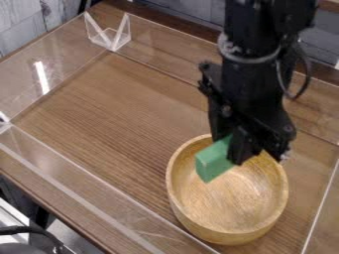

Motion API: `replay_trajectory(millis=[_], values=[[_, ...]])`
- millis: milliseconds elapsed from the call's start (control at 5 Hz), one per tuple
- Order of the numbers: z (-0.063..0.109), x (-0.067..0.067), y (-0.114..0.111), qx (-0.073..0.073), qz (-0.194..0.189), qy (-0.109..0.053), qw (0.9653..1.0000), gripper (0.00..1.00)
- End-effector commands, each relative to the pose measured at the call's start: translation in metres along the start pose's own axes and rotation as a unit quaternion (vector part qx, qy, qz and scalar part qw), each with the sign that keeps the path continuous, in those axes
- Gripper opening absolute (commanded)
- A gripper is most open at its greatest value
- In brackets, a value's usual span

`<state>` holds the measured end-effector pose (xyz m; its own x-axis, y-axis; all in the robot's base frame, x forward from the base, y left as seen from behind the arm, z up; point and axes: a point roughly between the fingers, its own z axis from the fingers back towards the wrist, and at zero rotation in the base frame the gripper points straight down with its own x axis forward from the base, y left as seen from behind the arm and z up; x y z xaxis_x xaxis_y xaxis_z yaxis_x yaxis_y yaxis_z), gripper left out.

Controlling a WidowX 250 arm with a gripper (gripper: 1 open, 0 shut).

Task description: Put the green block in the brown bowl

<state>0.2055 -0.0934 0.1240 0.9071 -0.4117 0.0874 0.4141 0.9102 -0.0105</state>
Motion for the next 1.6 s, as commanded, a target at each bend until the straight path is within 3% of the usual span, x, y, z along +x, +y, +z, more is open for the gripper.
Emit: replay_trajectory(millis=[0, 200, 400, 800, 1400], values=[[-0.008, 0.007, -0.010, 0.002, -0.007, -0.023, 0.9997, 0.00], [-0.015, 0.004, -0.019, 0.003, -0.018, -0.024, 0.9995, 0.00], [-0.024, -0.003, -0.030, -0.006, -0.007, -0.022, 0.9997, 0.00], [-0.020, -0.012, -0.025, -0.010, 0.030, -0.032, 0.9990, 0.00], [-0.029, -0.013, -0.012, -0.018, 0.060, -0.039, 0.9973, 0.00]])
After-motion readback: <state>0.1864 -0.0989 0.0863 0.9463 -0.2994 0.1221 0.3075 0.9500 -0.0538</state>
